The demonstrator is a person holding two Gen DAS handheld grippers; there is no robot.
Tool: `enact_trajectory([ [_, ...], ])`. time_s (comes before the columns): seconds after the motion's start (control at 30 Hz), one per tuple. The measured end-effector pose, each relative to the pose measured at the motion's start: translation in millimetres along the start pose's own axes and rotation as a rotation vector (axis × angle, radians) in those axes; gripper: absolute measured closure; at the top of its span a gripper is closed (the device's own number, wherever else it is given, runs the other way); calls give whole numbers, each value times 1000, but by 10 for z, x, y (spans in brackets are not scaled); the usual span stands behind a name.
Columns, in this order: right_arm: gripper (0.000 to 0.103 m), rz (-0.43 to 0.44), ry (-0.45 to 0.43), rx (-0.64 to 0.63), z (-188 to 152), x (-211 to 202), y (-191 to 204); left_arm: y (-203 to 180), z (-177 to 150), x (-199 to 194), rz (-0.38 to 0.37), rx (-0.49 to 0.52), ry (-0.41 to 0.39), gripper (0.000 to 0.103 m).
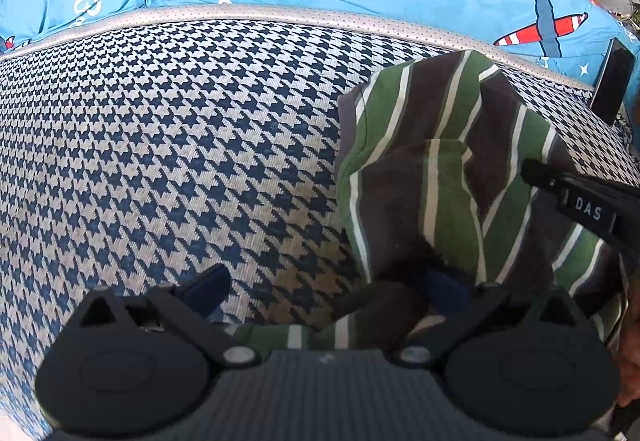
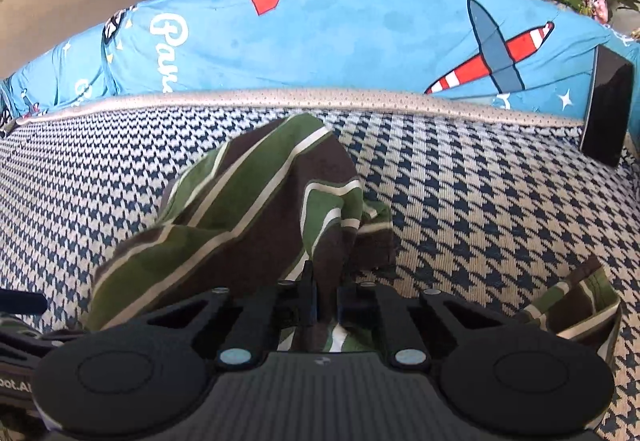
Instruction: Fold clothes
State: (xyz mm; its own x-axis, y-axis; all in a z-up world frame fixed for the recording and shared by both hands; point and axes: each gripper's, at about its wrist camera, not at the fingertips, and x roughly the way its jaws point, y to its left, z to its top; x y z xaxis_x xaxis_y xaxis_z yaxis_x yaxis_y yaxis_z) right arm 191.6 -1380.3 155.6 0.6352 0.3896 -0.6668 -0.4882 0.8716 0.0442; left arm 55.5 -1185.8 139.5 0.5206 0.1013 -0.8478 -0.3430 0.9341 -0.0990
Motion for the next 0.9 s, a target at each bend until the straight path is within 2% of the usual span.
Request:
enact_trajectory([
  [0.2,94,-14,-157,71,242,-273,-13,-58,16,-39,18,-20,-38,0],
  [0.33,94,-28,-207,122,372,-353,-32,-131,22,-36,11,-37,-48,0],
  [0.67,94,-137,-279,260,565,-403,-287,-205,82,25,15,-84,-52,0],
  [0.8,92,-178,-242,291,611,-362,-391,-213,107,58,11,-109,-41,0],
  [0.83,89,-186,-234,297,607,-354,-407,-215,111,57,11,-113,-41,0],
  [0.9,74,-213,-236,293,602,-368,-411,-243,116,61,14,-119,-41,0],
])
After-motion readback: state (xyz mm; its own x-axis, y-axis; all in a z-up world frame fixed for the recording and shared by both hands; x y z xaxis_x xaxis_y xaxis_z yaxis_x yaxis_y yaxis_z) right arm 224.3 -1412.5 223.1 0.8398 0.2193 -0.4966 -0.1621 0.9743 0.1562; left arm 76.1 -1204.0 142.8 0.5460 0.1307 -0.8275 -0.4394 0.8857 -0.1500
